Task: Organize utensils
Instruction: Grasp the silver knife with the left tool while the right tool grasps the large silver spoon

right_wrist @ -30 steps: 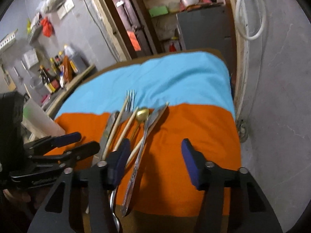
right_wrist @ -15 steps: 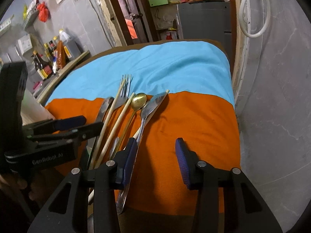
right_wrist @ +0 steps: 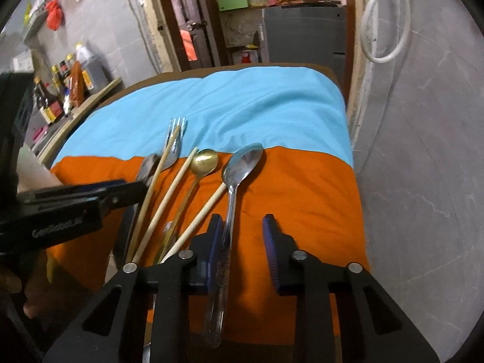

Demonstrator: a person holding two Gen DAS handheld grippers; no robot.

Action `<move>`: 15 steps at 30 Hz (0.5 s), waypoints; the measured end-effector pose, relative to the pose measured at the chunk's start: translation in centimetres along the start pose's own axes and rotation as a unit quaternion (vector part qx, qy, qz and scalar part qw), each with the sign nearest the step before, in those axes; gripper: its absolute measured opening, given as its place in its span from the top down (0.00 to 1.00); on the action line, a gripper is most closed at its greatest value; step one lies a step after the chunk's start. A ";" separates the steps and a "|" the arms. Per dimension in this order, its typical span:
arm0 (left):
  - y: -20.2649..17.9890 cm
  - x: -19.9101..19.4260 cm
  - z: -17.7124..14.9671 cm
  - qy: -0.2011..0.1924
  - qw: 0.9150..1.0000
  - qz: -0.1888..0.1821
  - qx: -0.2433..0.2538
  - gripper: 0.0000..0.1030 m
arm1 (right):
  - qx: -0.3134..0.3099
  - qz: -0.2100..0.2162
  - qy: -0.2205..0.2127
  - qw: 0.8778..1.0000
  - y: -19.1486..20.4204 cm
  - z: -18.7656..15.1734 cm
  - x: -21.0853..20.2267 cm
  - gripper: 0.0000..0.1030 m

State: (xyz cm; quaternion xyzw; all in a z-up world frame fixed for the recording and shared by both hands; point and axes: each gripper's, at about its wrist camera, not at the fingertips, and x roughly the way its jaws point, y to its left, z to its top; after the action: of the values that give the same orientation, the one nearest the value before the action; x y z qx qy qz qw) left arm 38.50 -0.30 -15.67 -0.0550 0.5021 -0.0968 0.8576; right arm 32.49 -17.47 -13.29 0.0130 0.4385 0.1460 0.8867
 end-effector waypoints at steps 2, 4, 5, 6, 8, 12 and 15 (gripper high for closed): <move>-0.1 0.0 0.1 0.004 1.000 0.002 -0.006 0.75 | 0.007 0.001 -0.001 1.000 -0.3 0.0 -0.1 0.78; 0.1 -0.1 0.2 0.009 1.000 0.002 -0.017 0.76 | 0.009 0.004 -0.001 1.000 -0.3 0.0 0.0 0.78; 0.1 -0.1 0.3 0.011 1.000 0.003 -0.023 0.77 | 0.010 0.005 -0.001 1.000 -0.3 0.0 0.0 0.77; 0.2 -0.2 0.3 0.014 0.999 0.004 -0.031 0.78 | 0.012 0.007 -0.002 1.000 -0.3 0.0 0.0 0.77; 0.5 -0.2 0.5 0.018 0.999 0.001 -0.044 0.79 | 0.014 0.010 -0.002 1.000 -0.4 0.0 0.0 0.77; 1.1 0.2 1.4 0.028 0.997 -0.010 -0.068 0.78 | 0.013 0.012 0.001 1.000 -0.4 0.0 0.2 0.77; 1.6 0.5 2.2 0.040 0.996 -0.017 -0.083 0.78 | 0.011 0.011 0.006 1.000 -0.4 0.6 0.6 0.77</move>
State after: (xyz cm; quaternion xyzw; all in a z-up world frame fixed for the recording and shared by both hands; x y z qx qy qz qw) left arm 40.84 1.19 -15.28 -0.1303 0.5412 -0.0719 0.8276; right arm 33.43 -17.63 -13.48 0.0264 0.4456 0.1510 0.8820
